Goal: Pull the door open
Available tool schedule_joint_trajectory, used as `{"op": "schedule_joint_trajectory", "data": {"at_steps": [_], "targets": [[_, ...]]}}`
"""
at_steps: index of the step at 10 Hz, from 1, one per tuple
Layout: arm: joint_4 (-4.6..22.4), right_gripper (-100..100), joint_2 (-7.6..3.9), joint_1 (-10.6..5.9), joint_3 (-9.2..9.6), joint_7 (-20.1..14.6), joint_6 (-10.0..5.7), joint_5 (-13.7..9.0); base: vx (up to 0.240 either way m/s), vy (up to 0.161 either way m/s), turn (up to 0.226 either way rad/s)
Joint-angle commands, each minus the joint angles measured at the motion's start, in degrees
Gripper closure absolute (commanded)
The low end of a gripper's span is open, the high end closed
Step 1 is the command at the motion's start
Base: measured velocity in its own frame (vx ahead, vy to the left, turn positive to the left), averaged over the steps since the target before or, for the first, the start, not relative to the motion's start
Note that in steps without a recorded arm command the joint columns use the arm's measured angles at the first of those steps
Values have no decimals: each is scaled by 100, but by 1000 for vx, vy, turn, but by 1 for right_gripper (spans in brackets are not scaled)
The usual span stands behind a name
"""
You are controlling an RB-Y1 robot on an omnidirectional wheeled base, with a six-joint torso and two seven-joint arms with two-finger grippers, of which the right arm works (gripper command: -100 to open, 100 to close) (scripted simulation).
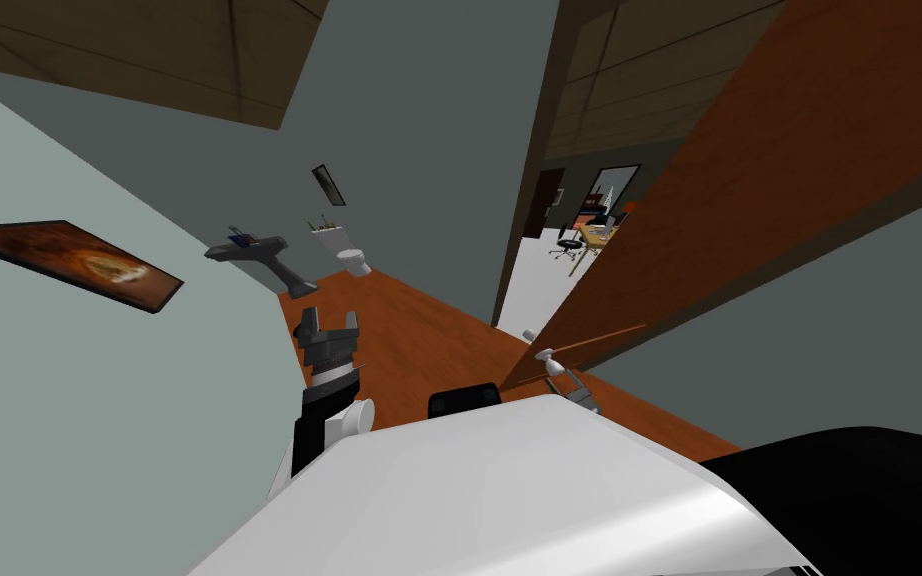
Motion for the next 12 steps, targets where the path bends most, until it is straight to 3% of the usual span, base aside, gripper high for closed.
{"op": "schedule_joint_trajectory", "data": {"at_steps": [1,2,7,8,10,12], "targets": [[0,-100,0,0,0,0,0,0,19,-2,39],[0,100,0,0,0,0,0,0,8,-2,-43],[0,100,0,0,0,0,0,0,-7,0,0],[174,-100,123,148,11,49,-203,-47,-15,-17,9],[233,-100,165,197,15,66,-276,-63,-24,-18,0],[425,-100,301,360,28,120,-535,-115,-30,-32,1]]}}
